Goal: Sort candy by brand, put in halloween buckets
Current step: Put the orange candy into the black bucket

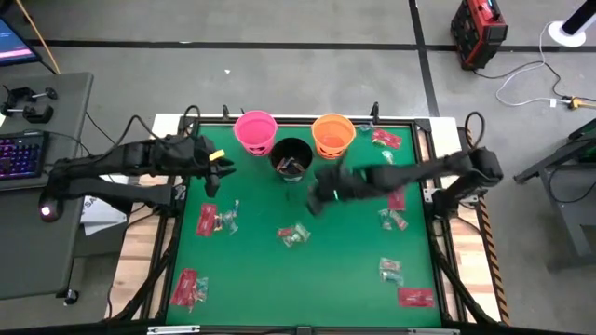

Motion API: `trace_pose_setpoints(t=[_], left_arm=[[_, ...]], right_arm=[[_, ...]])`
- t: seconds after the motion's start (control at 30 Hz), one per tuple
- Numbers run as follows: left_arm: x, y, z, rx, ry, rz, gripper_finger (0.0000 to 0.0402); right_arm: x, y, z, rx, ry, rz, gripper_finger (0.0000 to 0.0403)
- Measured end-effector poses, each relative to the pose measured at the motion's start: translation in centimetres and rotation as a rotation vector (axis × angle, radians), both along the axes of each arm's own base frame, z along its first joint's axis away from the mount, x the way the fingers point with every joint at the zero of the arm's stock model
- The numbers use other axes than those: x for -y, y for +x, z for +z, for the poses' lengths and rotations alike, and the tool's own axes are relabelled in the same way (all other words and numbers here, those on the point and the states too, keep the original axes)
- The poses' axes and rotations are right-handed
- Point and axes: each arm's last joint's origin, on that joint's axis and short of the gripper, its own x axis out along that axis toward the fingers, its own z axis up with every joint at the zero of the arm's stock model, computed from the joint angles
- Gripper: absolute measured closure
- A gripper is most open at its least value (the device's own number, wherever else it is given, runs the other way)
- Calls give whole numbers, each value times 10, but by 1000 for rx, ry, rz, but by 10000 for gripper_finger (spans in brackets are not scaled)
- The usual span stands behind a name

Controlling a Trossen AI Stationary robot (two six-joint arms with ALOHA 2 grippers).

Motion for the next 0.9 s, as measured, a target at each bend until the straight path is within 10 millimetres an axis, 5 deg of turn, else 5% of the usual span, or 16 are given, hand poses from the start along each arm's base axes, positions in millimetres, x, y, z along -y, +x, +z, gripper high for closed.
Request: trace_pose_setpoints(t=[0.17, 0.3, 0.53, 0.9], left_arm=[[0, -2, 1, 9, 6, 10, 296], [-1, -2, 1, 5, 15, 24, 296], [-1, -1, 5, 74, -46, 54, 296], [0, -4, 8, 103, -38, 22, 296]], right_arm=[[66, 21, 6, 189, -124, -108, 380], [98, 24, -2, 200, -98, -132, 379], [103, 33, -25, 136, -94, -117, 340], [108, 41, -23, 168, -91, -128, 140]])
